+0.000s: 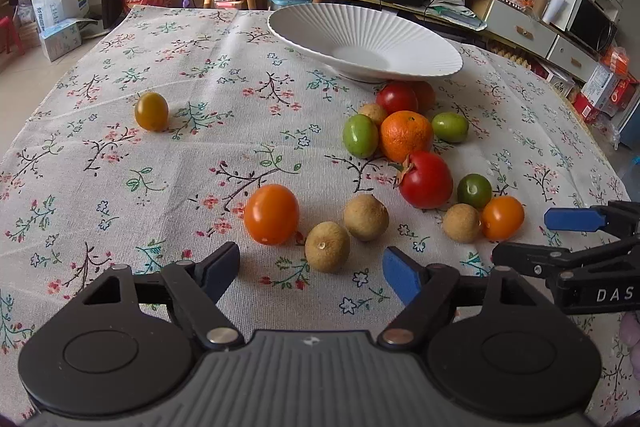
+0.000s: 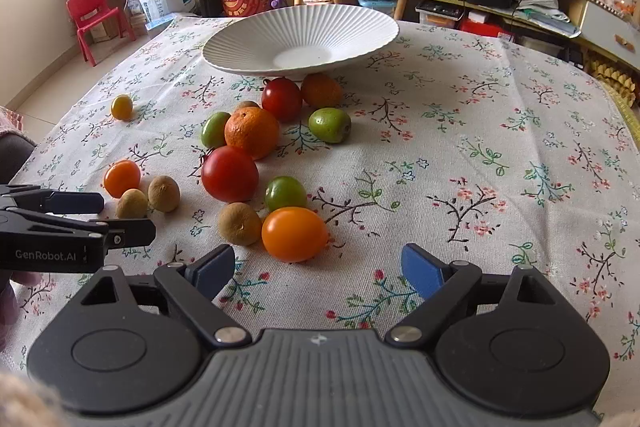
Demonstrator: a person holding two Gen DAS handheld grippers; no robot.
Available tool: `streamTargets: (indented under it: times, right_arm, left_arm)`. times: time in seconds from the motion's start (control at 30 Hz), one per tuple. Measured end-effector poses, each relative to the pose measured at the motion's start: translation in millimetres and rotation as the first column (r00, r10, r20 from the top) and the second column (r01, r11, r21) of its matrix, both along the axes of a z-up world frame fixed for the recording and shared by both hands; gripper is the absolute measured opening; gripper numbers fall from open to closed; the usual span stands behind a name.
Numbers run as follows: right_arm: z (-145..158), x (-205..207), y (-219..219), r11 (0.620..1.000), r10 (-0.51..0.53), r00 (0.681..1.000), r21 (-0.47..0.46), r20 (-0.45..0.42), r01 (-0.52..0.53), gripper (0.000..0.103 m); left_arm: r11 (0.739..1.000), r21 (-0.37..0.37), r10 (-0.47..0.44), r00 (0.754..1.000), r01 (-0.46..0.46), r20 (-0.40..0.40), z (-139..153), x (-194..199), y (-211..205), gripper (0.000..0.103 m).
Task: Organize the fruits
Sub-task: 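Close the right tool on the orange oval tomato while the left tool grasps a brown round fruit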
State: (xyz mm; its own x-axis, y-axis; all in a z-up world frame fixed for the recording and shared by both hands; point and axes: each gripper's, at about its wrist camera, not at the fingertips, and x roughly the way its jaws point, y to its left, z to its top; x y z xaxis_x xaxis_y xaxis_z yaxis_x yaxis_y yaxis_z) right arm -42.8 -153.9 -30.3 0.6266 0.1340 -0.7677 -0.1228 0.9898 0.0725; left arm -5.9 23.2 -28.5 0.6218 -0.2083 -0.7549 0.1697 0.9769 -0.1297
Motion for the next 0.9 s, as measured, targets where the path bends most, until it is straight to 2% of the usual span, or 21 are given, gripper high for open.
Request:
streamTargets:
  times: [0.13, 0.33, 0.43, 0.5, 0.57, 0.77, 0.9]
  right_arm:
    - [-4.1, -2.4, 1.1, 1.000, 0.023, 1.000, 0.016, 0.005, -0.023, 0.086]
    - [-3.0, -3.6, -0.8, 0.999, 0.028, 0.999, 0.040, 0.022, -0.029, 0.080]
    - [-2.3, -2.9, -0.2, 0.999, 0.037, 0.999, 0.040, 0.029, -0.038, 0.072]
    - [-2.3, -2.8, 1.6, 0.999, 0.045, 0.998, 0.029, 0.033, -0.046, 0.062]
    - [-3.3, -2.0, 3.4, 0.998, 0.057, 0.998, 0.025, 0.031, -0.058, 0.055]
    - [-5.0, 0.3, 6.2, 0.998, 0.063, 0.997, 0.009, 0.043, -0.064, 0.049]
    - [-5.2, 2.5, 5.7, 0.998, 0.054, 0.997, 0.011, 0.052, -0.055, 0.046]
  left_arm:
    - [0.999, -0.036, 0.000, 1.000, 0.001, 0.027, 0.6, -2.0, 2.3, 0.066]
    - [0.998, -0.048, -0.030, 0.999, 0.032, 0.038, 0.7, -8.5, -1.4, 0.046]
    - [0.998, -0.050, -0.034, 0.999, 0.036, 0.038, 0.0, -8.5, -2.1, 0.040]
    - [0.998, -0.053, -0.034, 0.999, 0.036, 0.036, -0.7, -7.4, -1.9, 0.033]
    - [0.998, -0.051, -0.032, 0.999, 0.034, 0.040, -1.5, -7.2, -1.7, 0.030]
    - [0.999, -0.043, -0.024, 0.999, 0.025, 0.042, -1.9, -6.5, -0.6, 0.021]
    - [0.998, -0.052, -0.019, 0.999, 0.021, 0.036, -1.4, -5.7, 1.0, 0.020]
